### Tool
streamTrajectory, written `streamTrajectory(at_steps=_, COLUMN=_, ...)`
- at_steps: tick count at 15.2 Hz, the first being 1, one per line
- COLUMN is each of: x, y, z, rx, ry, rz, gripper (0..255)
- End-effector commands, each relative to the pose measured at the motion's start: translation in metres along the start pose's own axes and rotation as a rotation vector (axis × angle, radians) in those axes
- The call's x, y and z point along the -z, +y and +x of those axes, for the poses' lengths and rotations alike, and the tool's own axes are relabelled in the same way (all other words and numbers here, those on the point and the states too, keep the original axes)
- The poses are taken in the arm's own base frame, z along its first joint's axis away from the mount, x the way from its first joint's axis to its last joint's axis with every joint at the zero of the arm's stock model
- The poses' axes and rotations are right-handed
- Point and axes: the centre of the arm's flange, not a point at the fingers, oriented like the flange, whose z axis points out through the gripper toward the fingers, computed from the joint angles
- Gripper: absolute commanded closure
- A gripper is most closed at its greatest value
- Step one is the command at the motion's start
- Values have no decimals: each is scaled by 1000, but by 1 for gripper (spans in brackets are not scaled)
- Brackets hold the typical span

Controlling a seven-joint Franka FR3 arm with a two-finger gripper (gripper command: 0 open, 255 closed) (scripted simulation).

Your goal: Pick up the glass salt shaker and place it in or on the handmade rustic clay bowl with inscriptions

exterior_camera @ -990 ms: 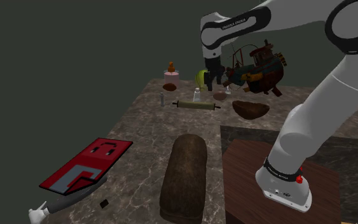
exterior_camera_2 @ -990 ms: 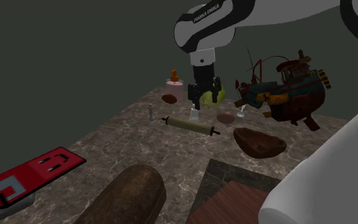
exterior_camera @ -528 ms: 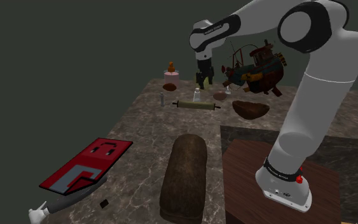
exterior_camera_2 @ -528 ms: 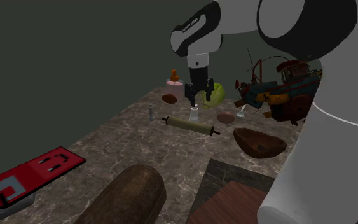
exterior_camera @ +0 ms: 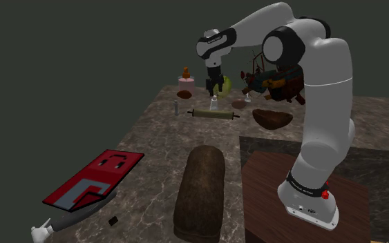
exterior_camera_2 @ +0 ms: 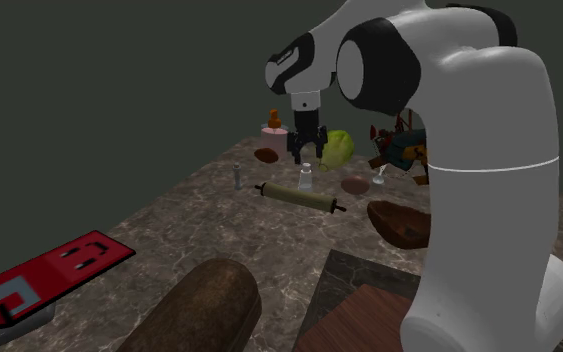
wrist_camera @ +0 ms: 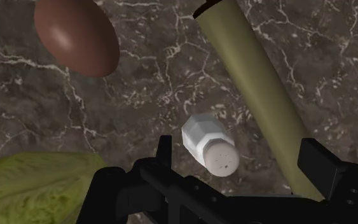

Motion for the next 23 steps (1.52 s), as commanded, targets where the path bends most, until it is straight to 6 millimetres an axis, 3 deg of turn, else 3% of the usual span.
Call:
streamTrajectory(at_steps=1, x=-8, y=8, z=12, rx=3, ry=0, rz=5, gripper=0)
streamTrajectory(at_steps=8, x=-43, y=8, z=12, rx=3, ry=0, rz=5, gripper=0)
streamTrajectory(at_steps=15, x=-43, y=8, z=12, rx=3, ry=0, rz=5, gripper=0)
streamTrajectory(at_steps=16, x=-43, y=8, z=12, rx=3, ry=0, rz=5, gripper=255)
streamTrajectory(at_steps=23, x=-43, y=8, z=12, rx=3, ry=0, rz=5, gripper=255)
